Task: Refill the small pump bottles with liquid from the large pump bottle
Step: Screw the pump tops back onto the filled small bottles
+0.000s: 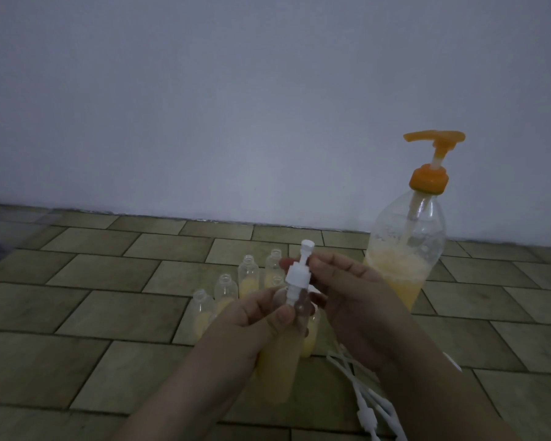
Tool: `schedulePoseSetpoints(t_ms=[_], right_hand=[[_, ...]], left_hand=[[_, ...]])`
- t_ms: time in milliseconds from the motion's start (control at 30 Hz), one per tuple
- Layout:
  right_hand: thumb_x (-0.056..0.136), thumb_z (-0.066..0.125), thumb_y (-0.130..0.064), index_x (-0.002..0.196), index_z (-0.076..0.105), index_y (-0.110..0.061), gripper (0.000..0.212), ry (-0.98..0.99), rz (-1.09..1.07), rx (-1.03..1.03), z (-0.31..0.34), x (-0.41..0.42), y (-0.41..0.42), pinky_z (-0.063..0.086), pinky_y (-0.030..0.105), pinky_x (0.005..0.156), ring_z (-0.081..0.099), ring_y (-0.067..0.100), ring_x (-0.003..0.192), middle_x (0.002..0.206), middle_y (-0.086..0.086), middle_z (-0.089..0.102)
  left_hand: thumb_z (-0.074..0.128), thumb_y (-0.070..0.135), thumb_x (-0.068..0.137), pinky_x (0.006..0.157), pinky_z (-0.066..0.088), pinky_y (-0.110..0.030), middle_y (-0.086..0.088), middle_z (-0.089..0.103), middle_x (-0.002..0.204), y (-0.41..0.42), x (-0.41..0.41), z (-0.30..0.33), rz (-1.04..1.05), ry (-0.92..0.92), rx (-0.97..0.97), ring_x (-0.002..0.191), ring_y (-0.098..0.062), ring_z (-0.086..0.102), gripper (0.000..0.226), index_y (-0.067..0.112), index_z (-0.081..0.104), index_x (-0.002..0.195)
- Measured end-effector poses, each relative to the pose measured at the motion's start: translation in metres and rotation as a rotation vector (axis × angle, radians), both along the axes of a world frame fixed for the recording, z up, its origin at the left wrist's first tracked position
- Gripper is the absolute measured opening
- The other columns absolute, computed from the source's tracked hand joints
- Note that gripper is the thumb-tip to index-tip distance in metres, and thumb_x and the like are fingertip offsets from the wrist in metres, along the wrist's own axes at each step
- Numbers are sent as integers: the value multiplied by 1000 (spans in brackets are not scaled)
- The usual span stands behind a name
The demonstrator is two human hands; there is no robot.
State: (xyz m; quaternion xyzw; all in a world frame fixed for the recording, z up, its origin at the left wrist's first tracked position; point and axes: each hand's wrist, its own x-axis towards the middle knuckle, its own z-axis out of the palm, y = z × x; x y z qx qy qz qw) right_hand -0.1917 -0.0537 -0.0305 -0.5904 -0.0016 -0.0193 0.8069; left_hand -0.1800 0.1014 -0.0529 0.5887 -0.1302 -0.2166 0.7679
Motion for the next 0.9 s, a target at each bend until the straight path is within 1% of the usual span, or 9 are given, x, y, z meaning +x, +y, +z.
schedulePoseSetpoints(t_ms=[100, 200, 267, 400, 567, 667, 733, 833, 900], right_hand=[[66, 76, -13, 79, 66, -7, 18, -22, -17, 14, -1, 0, 2, 50, 22, 57, 61, 14, 69, 78, 7, 67], [70, 68, -21, 91, 68, -7, 26, -26, 19, -30, 0, 0, 3, 51, 19, 62, 63, 14, 77, 88, 5, 69], [69, 66, -20, 91, 70, -6, 26, -38, 31, -17, 0, 0, 2, 51, 21, 65, 65, 16, 83, 93, 8, 72], [55, 85, -25, 74, 62, -11, 33, -25, -27, -107, -1, 0, 3, 50, 31, 63, 59, 23, 69, 74, 10, 64], [69, 76, -12, 91, 62, -2, 28, -19, 38, -27, 1, -1, 0, 55, 29, 71, 68, 23, 84, 93, 14, 72], [57, 75, -27, 95, 66, -7, 44, -23, -62, -209, -4, -3, 5, 54, 24, 70, 67, 23, 83, 90, 13, 70], [61, 74, -29, 98, 68, -11, 42, -43, -43, -229, -6, -4, 5, 54, 22, 72, 67, 19, 86, 92, 11, 71], [66, 73, -17, 98, 71, -11, 33, -70, 10, -125, -7, -4, 1, 54, 30, 82, 66, 24, 97, 100, 12, 71], [64, 74, -14, 93, 72, -12, 29, -69, -28, -153, -9, -3, 0, 54, 33, 83, 65, 31, 98, 98, 16, 71]], left_hand=[[68, 29, 75, 73, 53, -28, -15, 71, 98, 0, 1, -1, -9, -25, 29, 82, -16, 67, 21, 19, 74, 93], [69, 30, 77, 79, 52, -32, -16, 71, 100, -1, 1, -1, 1, -31, 35, 87, -17, 67, 18, 22, 75, 92], [71, 32, 76, 80, 51, -32, -12, 72, 97, -2, 1, 0, 5, -46, 42, 85, -15, 67, 16, 25, 76, 89], [63, 31, 65, 66, 51, -21, 1, 74, 85, -2, 1, -3, 1, -94, 93, 78, -8, 67, 31, 21, 74, 92], [62, 34, 65, 70, 52, -22, 1, 74, 91, -2, 2, -2, 24, -135, 128, 83, -9, 68, 34, 24, 73, 95], [61, 35, 66, 69, 53, -20, 4, 74, 91, -3, 1, -3, 34, -199, 182, 84, -9, 68, 38, 27, 69, 102], [60, 36, 65, 66, 51, -18, 6, 74, 90, -3, 2, -4, 49, -203, 193, 84, -7, 68, 39, 28, 67, 103], [62, 29, 72, 61, 50, -13, 10, 74, 85, -1, 5, -4, 79, -180, 191, 77, -2, 67, 28, 27, 68, 99], [63, 21, 79, 62, 48, -13, 10, 73, 86, -1, 6, -5, 90, -215, 232, 80, -3, 67, 24, 26, 68, 102]])
